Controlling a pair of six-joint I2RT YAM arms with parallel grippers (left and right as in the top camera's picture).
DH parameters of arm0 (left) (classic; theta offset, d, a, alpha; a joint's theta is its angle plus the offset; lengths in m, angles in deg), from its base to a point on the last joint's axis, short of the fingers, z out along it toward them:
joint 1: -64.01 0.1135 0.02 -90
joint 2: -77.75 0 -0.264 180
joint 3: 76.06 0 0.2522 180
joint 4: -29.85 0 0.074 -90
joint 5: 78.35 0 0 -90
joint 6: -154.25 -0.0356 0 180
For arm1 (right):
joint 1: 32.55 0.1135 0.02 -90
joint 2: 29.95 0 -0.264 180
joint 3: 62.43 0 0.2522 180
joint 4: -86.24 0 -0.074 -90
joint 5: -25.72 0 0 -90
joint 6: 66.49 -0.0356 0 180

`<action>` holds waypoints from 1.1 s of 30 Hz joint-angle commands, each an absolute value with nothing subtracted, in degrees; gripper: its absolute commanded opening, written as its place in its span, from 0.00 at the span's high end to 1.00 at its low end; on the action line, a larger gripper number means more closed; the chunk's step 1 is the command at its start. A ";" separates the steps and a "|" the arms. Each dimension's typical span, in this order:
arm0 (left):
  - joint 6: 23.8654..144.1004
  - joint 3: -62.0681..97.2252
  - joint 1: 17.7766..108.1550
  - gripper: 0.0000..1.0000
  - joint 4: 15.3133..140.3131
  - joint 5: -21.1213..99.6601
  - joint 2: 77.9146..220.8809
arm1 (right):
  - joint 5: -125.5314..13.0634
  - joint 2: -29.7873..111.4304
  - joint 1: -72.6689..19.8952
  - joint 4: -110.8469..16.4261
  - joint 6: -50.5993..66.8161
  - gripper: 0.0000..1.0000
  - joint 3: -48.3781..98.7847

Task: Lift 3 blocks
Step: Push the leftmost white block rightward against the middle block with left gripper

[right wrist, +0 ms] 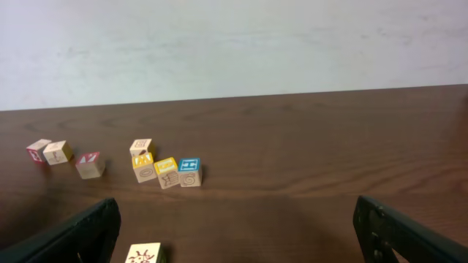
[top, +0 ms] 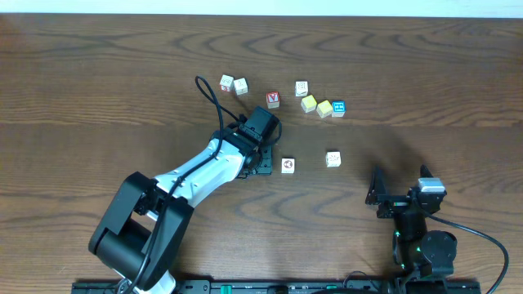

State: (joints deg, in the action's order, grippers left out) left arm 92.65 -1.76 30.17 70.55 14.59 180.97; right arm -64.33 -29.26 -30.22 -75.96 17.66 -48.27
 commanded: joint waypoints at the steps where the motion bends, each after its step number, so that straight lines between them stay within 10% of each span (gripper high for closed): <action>1: 92.85 -2.16 30.52 0.49 70.68 12.45 183.44 | -65.08 -29.63 -30.97 -75.72 18.01 0.01 -48.36; 33: 94.99 -0.82 28.53 0.68 70.15 24.60 183.29 | -65.08 -29.63 -30.97 -75.72 18.01 0.01 -48.36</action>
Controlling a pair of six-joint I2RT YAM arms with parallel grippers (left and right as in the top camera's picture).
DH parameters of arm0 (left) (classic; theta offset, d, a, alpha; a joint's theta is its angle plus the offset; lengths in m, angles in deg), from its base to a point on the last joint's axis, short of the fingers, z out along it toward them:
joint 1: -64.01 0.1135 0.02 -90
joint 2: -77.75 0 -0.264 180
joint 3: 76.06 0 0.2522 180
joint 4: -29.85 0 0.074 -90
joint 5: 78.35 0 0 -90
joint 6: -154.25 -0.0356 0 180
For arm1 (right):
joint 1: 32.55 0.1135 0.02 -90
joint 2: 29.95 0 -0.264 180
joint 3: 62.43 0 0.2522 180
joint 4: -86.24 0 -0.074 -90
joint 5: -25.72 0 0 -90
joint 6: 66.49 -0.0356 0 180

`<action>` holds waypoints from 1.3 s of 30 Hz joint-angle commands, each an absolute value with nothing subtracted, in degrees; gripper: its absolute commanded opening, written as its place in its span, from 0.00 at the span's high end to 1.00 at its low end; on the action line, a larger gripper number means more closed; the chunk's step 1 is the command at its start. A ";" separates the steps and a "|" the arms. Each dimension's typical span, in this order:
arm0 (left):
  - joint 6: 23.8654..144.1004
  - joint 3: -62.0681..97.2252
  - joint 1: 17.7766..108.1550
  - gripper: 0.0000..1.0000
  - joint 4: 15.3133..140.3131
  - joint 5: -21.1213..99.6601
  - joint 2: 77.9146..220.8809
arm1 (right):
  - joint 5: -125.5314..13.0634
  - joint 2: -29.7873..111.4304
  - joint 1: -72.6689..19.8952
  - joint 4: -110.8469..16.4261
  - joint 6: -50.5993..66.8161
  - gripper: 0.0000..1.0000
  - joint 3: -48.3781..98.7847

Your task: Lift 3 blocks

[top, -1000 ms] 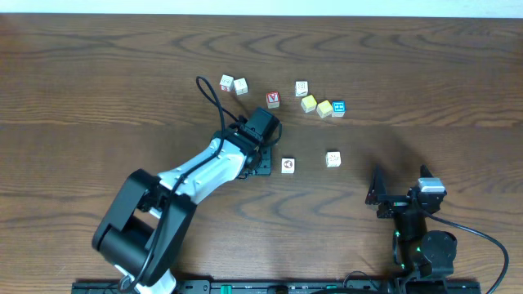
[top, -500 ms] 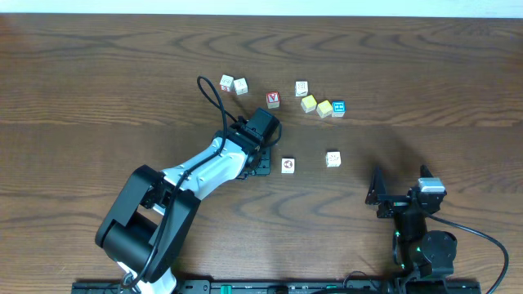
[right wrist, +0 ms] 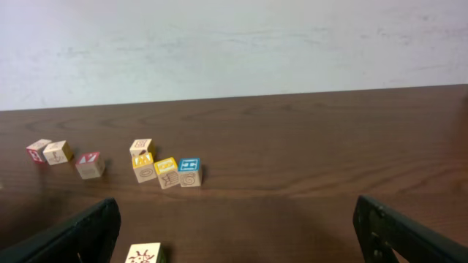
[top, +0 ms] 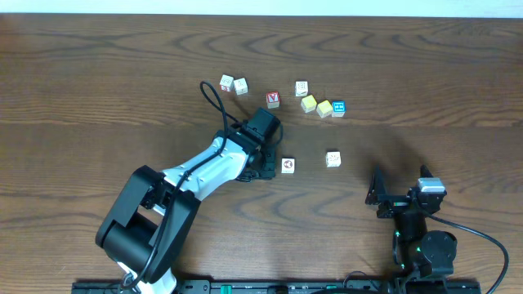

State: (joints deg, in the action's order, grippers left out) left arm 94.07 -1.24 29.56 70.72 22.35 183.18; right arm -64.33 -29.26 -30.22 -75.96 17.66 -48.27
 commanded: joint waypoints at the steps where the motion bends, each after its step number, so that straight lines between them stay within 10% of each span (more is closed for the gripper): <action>1: 94.99 -0.82 28.33 0.69 69.47 24.41 183.31 | -65.08 -29.63 -30.97 -75.72 18.01 0.01 -48.36; 39: 91.97 3.24 35.92 0.43 74.72 24.54 167.53 | -65.08 -29.63 -30.97 -75.72 18.01 0.01 -48.36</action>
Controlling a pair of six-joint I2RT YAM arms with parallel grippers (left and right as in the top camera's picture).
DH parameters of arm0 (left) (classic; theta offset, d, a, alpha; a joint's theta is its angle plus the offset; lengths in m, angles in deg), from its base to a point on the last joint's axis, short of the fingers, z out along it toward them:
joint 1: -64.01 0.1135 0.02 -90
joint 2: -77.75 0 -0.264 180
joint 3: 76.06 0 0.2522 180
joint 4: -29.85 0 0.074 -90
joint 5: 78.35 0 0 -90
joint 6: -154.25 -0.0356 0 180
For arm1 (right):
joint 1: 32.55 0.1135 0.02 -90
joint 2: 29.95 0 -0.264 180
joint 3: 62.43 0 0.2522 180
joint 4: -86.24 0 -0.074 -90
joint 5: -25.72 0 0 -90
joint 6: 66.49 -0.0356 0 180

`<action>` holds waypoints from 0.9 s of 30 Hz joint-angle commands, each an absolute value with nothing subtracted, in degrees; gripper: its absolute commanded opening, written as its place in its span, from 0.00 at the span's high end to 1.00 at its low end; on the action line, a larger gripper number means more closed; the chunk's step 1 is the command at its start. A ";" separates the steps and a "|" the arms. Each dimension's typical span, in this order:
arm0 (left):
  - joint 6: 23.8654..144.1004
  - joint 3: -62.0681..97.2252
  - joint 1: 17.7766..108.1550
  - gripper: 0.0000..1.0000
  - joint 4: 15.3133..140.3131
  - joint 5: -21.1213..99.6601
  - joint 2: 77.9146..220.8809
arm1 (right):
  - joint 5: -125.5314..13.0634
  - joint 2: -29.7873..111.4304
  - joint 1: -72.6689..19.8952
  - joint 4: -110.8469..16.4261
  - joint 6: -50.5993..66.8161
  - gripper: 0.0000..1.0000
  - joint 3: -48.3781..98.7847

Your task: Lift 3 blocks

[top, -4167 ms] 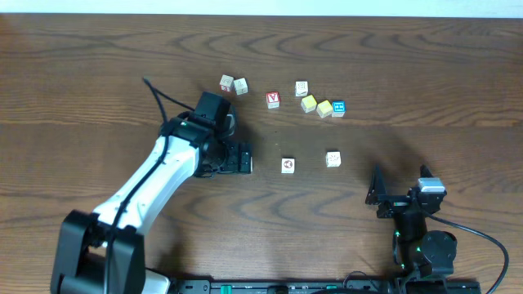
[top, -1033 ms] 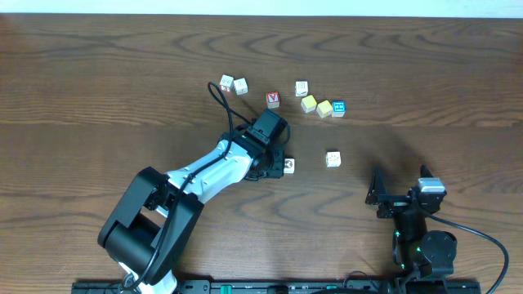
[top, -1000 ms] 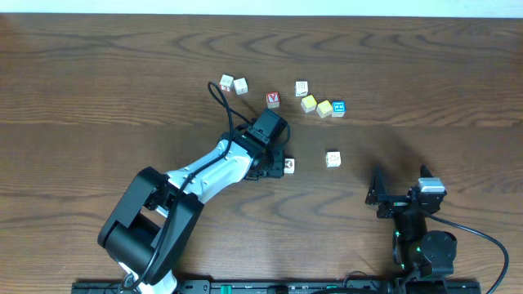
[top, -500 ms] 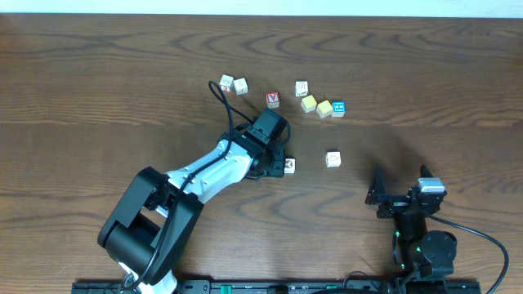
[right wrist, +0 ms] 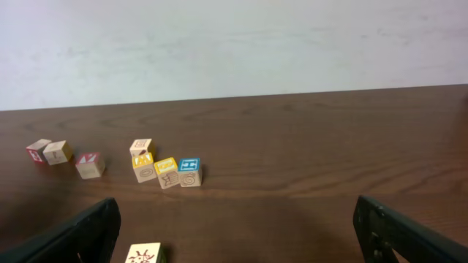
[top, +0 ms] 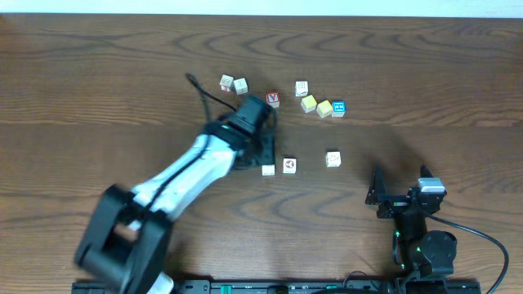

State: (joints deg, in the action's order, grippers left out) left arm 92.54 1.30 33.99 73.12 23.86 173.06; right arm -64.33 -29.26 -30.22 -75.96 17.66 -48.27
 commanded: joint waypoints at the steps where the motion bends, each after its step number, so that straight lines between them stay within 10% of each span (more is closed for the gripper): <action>1: 91.99 3.24 37.19 0.43 76.10 24.54 165.12 | -65.08 -29.63 -30.97 -75.72 18.01 0.01 -48.36; 17: 91.95 1.54 60.86 0.17 95.48 24.49 153.45 | -64.77 -29.63 -30.97 -77.73 17.70 0.01 -48.36; 27: 91.97 1.51 63.70 0.15 96.27 24.49 153.47 | -39.63 -29.63 -30.97 -91.28 -25.97 0.01 -48.36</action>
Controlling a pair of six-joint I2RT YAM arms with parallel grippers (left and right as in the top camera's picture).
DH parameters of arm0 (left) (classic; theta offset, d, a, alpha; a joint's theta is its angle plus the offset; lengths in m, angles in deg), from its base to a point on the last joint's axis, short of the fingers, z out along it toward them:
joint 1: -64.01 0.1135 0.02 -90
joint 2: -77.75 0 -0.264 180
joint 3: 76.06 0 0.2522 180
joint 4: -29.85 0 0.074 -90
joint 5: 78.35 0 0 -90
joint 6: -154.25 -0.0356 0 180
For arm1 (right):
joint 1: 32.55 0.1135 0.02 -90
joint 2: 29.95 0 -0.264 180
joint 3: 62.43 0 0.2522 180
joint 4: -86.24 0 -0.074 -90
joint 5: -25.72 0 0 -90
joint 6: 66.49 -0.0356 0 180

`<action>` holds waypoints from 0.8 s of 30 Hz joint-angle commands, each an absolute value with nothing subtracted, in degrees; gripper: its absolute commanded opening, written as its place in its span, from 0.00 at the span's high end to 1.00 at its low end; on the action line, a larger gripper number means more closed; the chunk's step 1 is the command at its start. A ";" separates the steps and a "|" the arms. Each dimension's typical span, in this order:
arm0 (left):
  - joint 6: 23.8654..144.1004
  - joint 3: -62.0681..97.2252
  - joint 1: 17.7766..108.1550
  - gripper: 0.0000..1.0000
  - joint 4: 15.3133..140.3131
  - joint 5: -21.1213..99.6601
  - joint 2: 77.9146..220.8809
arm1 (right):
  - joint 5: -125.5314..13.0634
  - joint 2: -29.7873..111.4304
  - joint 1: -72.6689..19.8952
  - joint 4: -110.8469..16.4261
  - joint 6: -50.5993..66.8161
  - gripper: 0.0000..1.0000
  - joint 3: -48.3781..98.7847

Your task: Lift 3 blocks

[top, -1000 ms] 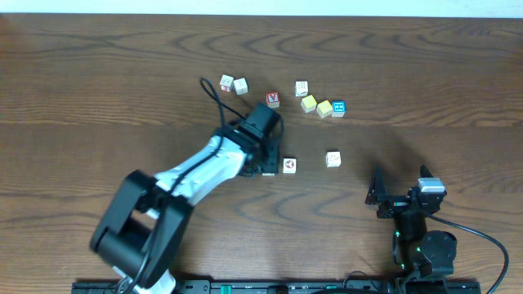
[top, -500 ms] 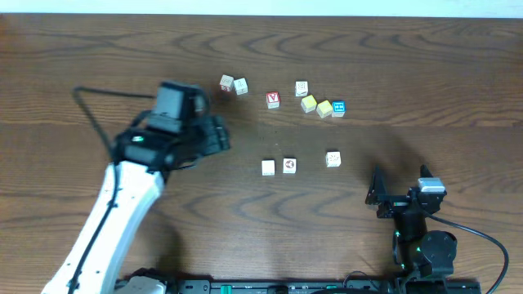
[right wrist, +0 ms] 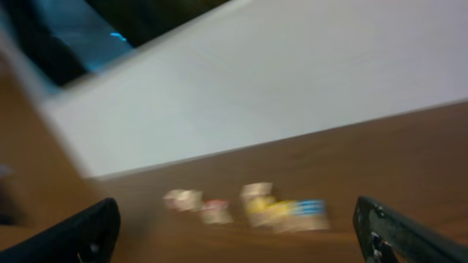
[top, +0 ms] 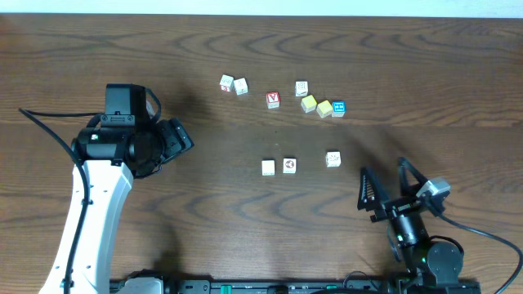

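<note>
Ten small picture blocks lie on the brown table. A back row holds two white blocks [top: 233, 84], a red-faced block [top: 273, 100], a pale block [top: 301, 87], two yellow blocks [top: 316, 106] and a blue block [top: 338, 108]. Nearer, a plain white block [top: 268, 167], a red-ring block [top: 289, 166] and a sun block [top: 333, 158] form a line. My left gripper [top: 176, 139] hangs at the left, far from every block, its jaws unreadable. My right gripper [top: 386, 189] is open and empty at the front right. The blurred right wrist view shows the back row [right wrist: 278, 208] between spread fingers [right wrist: 88, 232].
The left arm's white link [top: 90, 204] runs from the front left edge up to the wrist. A black cable [top: 49, 131] loops out to its left. The pale wall [right wrist: 278, 95] rises behind the table's far edge.
My left arm has pulled back from the middle blocks to the table's left side. The right gripper has shifted and tilted, and its wrist view is now blurred and slanted.
My left gripper sat low on the table just left of the red-ring block at the two oldest moments. Then it was farther back, and a plain white block lay uncovered beside the red-ring block. Now the left arm is far to the left, the block still there.
</note>
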State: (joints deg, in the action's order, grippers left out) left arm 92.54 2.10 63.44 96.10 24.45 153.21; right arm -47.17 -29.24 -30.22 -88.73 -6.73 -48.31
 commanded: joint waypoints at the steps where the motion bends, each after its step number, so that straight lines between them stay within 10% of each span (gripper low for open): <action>1: 91.97 1.51 63.70 0.15 96.27 24.49 153.47 | -39.59 -29.63 -30.97 -94.13 -29.07 0.01 -48.36; 9: 91.97 1.51 63.70 0.15 96.27 22.11 153.47 | -44.94 -29.39 -30.97 -116.53 -29.05 0.01 -42.26; 24: 91.97 1.51 63.70 0.15 96.27 22.11 153.47 | -48.73 17.36 -30.97 -27.97 6.60 0.01 16.06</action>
State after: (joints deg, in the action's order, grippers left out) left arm 92.52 1.84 63.48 96.12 22.92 153.23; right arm -48.64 8.92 -30.22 -30.92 -0.66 11.27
